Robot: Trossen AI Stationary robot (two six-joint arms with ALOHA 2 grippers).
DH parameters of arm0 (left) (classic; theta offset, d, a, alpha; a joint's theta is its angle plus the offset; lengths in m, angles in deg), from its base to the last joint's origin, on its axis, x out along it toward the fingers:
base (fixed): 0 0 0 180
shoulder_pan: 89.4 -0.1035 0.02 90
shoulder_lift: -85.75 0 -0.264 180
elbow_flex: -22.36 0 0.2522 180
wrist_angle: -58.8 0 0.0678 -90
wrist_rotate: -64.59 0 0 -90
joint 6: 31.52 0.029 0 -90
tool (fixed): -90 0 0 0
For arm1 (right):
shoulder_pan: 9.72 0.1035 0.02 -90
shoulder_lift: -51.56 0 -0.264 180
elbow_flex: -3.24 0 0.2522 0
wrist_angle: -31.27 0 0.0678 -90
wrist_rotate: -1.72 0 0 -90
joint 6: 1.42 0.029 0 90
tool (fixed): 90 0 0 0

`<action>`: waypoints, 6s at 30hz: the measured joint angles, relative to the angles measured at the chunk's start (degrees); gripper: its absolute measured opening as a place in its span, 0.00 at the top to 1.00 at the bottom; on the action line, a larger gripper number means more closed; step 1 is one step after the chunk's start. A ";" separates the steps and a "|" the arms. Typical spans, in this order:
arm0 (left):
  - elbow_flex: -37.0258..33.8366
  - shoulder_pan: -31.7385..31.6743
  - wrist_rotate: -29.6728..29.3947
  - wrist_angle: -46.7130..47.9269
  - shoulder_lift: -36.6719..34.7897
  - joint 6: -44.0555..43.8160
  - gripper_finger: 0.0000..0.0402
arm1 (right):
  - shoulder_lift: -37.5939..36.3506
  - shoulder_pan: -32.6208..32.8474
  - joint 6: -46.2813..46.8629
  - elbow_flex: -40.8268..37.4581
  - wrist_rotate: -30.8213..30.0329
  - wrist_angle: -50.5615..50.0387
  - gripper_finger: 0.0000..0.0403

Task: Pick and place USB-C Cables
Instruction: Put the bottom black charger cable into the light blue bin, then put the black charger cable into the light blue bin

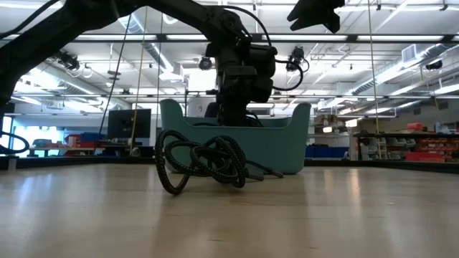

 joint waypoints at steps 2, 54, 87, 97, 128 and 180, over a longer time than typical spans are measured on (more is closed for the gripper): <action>0.00 0.06 0.00 0.06 -0.12 -0.09 0.58 | 0.02 0.00 -0.02 0.00 0.00 0.00 0.68; 17.67 5.36 -18.42 10.70 -18.76 -13.41 0.60 | 0.02 -0.07 -1.70 -0.04 0.37 -2.62 0.68; -1.10 40.88 -34.50 -5.36 -30.18 -38.92 0.60 | 0.02 -0.07 -6.21 -0.02 0.00 -2.54 0.68; -13.03 38.34 -22.72 -28.13 -30.07 -39.10 0.60 | 0.02 -0.07 -7.29 -0.02 0.46 -2.71 0.68; -13.07 31.13 -24.65 -33.69 -29.99 -35.12 0.60 | 0.02 -0.07 -9.25 -0.02 1.95 -3.10 0.68; -13.09 38.62 -31.91 0.42 -12.70 -78.33 0.60 | 0.02 -0.07 -9.18 0.02 1.97 -3.87 0.68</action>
